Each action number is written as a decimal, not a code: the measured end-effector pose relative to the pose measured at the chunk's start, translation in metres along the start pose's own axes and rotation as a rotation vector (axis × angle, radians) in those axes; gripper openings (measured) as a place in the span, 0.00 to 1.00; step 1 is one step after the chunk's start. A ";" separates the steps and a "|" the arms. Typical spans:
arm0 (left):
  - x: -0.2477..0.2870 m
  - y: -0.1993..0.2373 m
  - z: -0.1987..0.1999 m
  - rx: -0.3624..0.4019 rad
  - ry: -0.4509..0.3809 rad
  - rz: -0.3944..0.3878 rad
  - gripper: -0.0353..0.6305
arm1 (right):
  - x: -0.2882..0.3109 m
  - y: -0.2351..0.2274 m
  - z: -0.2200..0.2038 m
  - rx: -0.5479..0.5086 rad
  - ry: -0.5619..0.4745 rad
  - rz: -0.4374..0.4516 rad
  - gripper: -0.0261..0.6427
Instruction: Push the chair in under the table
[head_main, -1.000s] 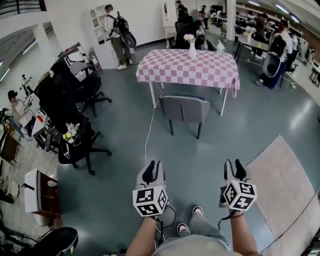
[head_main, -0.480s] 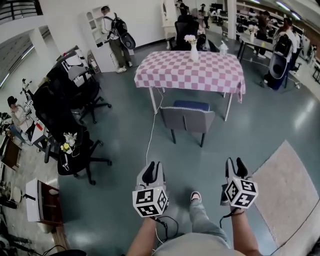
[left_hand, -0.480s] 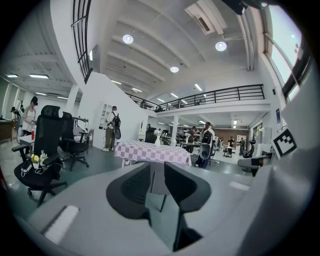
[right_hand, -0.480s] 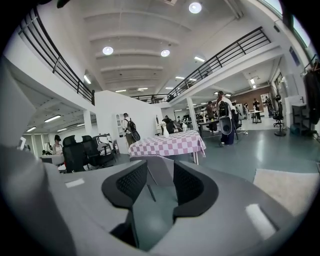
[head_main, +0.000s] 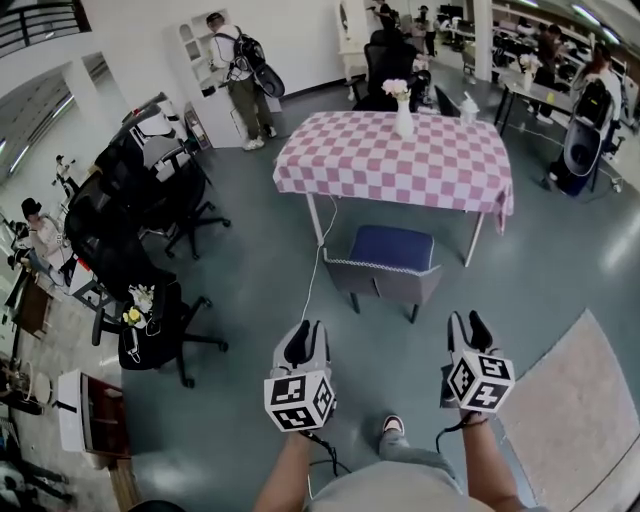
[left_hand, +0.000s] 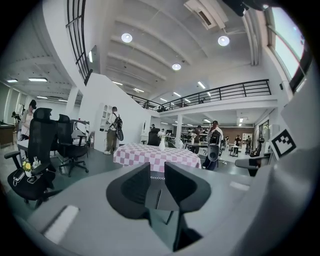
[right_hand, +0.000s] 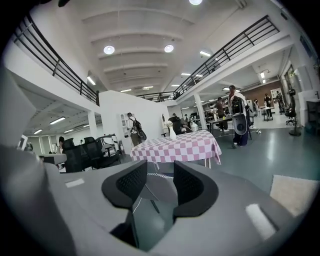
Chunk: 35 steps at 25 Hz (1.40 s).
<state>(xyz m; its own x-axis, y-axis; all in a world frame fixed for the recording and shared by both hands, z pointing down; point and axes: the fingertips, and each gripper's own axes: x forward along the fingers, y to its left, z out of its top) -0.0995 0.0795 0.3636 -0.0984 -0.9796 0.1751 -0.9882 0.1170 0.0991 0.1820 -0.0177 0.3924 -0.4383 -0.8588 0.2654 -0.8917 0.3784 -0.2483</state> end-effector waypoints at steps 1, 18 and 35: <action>0.012 0.000 0.003 0.000 0.002 0.003 0.19 | 0.012 -0.002 0.003 0.000 0.005 0.008 0.26; 0.139 0.014 -0.004 -0.042 0.053 -0.039 0.19 | 0.109 -0.031 0.009 -0.011 0.080 -0.039 0.26; 0.299 0.079 0.049 0.023 0.058 -0.314 0.19 | 0.207 0.017 0.047 0.045 -0.004 -0.269 0.26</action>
<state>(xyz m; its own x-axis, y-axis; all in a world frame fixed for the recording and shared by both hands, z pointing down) -0.2123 -0.2126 0.3755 0.2185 -0.9561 0.1951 -0.9716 -0.1944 0.1351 0.0816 -0.2052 0.3997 -0.1856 -0.9277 0.3241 -0.9701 0.1204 -0.2108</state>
